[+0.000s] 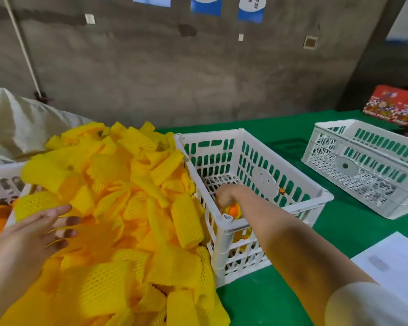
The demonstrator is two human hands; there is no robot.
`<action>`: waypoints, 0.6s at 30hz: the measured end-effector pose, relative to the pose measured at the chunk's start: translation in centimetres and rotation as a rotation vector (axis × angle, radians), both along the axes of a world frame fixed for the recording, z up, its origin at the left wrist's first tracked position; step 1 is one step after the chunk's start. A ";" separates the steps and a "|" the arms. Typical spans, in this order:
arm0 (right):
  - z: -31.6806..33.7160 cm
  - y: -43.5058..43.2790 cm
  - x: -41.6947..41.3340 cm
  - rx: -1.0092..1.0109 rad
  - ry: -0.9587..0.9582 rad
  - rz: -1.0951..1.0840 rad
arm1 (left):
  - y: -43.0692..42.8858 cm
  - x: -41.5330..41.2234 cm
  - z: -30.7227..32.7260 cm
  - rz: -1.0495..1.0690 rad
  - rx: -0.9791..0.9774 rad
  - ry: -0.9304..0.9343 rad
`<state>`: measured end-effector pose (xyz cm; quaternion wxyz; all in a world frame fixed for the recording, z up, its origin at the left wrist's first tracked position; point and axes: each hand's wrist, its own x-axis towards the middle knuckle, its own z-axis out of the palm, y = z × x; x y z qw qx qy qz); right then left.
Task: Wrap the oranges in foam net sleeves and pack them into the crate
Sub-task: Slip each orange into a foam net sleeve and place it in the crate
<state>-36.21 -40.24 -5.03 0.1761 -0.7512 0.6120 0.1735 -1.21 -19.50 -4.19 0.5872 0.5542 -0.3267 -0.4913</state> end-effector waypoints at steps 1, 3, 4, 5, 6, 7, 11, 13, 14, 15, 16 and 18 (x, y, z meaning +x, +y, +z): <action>-0.3 -0.1 0.0 0.042 0.023 0.007 | 0.3 -0.4 0.4 0.009 -0.004 -0.012; -0.7 -0.4 0.1 0.044 0.059 0.042 | 0.6 -0.6 1.0 0.032 0.002 -0.029; -1.0 -0.7 0.2 0.032 0.063 0.056 | 0.7 -0.4 0.9 0.045 -0.004 -0.011; -1.2 -0.9 0.3 0.025 0.055 0.060 | 0.9 -0.5 0.9 0.048 0.000 -0.007; -1.4 -1.1 0.4 0.024 0.033 0.049 | 1.0 -0.6 1.0 0.043 0.013 -0.009; -1.4 -1.1 0.5 0.024 0.008 0.034 | 1.0 -0.8 1.1 0.049 0.023 -0.007; -0.2 -0.7 1.1 -0.206 -0.050 0.003 | 1.7 -2.0 1.8 0.097 -0.027 -0.021; 1.2 0.2 1.0 -0.545 -0.210 -0.068 | 2.0 -3.2 2.2 0.105 -0.055 -0.054; 1.9 0.8 1.4 -0.719 -0.355 -0.067 | 2.4 -3.5 2.6 0.124 -0.062 -0.062; 2.6 1.5 1.8 -0.857 -0.506 -0.033 | 2.6 -3.7 2.8 0.138 -0.061 -0.059; 3.3 2.3 2.5 -0.951 -0.631 0.021 | 2.8 -3.8 3.0 0.151 -0.060 -0.054; 4.4 4.1 4.2 -1.045 -0.804 0.130 | 3.3 -3.8 3.3 0.165 -0.056 -0.049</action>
